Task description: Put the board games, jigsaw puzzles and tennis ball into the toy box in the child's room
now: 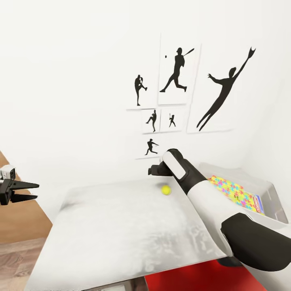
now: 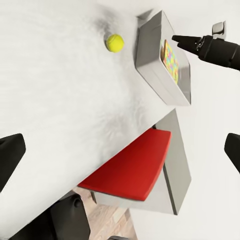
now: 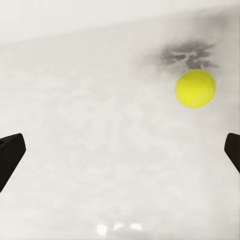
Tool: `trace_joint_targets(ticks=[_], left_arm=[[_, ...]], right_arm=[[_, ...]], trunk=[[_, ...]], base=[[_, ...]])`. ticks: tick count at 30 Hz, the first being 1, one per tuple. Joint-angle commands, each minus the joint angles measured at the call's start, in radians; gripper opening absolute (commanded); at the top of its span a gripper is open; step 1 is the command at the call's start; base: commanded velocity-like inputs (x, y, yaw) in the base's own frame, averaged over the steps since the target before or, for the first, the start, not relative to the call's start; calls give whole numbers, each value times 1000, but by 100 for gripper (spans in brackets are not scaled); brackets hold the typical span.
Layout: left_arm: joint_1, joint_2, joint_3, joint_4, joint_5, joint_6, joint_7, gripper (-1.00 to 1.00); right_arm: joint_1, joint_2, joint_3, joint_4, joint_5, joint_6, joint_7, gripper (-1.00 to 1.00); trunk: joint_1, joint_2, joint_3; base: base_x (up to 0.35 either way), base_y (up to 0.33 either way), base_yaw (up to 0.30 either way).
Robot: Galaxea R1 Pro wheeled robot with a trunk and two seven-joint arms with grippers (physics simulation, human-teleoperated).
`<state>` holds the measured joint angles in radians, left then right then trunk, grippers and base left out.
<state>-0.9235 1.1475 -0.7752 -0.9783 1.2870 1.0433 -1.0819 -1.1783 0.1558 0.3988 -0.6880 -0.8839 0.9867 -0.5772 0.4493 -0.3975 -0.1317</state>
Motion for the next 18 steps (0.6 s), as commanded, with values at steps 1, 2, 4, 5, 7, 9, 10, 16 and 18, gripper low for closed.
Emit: trace_joint_targets(ticks=[1, 2, 4, 5, 7, 9, 10, 16, 18], left_arm=[[-5, 1, -7, 1, 3, 4, -4, 100], [-5, 1, -7, 1, 3, 4, -4, 100], [-5, 1, -7, 1, 3, 4, -4, 100], [-5, 0, -7, 1, 3, 4, -4, 100], [-5, 0, -7, 1, 3, 4, -4, 100], [-5, 0, -7, 1, 3, 4, -4, 100], [-5, 0, -7, 1, 3, 4, -4, 100], [-5, 0, -7, 1, 2, 4, -4, 100], [-5, 0, -7, 1, 2, 4, -4, 100]], right_arm=[[-1, -1, 3, -1, -11, 1, -10, 100], [-1, -1, 3, -1, -10, 1, -10, 100], [-1, -1, 3, -1, -11, 1, -10, 100], [-1, -1, 3, -1, -11, 1, -10, 100], [-1, -1, 3, -1, -11, 1, -10, 100], [-1, -1, 3, -1, -10, 1, -10, 100], [-1, -1, 3, -1, -10, 1, -10, 100], [-2, -1, 3, -1, -10, 1, -10, 100], [-1, -1, 3, -1, -10, 1, -10, 100]], trunk=[[1, -2, -2], [1, -2, -2], [1, -2, -2], [1, -2, -2], [1, -2, -2], [1, -2, -2], [1, -2, -2], [1, -2, -2], [1, -2, -2]], base=[[0, 50, 113], [0, 32, 113], [0, 19, 107], [0, 11, 95], [0, 5, 71], [0, 2, 34], [0, 1, 22], [25, -19, 7], [79, -70, 1]])
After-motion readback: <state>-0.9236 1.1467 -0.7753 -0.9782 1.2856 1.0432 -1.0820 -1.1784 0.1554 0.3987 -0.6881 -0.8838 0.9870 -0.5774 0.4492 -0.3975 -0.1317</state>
